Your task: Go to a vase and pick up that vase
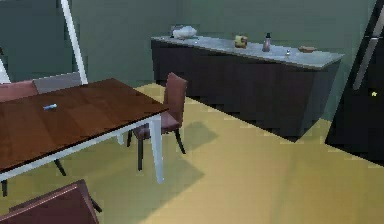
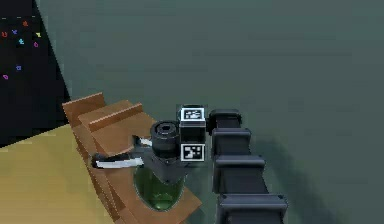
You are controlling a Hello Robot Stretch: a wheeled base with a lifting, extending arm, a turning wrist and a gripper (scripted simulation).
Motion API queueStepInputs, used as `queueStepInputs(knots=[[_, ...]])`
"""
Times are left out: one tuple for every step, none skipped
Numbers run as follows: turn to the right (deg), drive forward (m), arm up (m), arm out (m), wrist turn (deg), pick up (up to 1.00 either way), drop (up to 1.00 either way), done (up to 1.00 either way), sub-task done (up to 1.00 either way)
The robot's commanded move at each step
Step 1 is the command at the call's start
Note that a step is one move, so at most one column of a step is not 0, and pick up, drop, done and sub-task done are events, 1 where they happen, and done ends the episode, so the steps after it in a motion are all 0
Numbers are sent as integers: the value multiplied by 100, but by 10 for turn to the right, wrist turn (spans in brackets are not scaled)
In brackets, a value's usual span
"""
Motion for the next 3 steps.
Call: queueStepInputs(knots=[[0, 0, 0, 0, 300, 0, 0, 0, 0], [0, 0, -30, 0, 0, 0, 0, 0, 0], [0, 0, 0, 0, 0, 100, 0, 0, 0]])
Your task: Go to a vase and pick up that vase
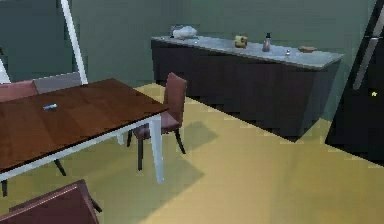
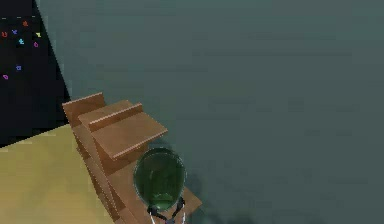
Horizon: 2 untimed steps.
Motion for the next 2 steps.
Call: queueStepInputs(knots=[[0, 0, 10, 0, 0, 0, 0, 0, 0], [0, 0, 0, 0, 0, 0, 0, 100, 0]])
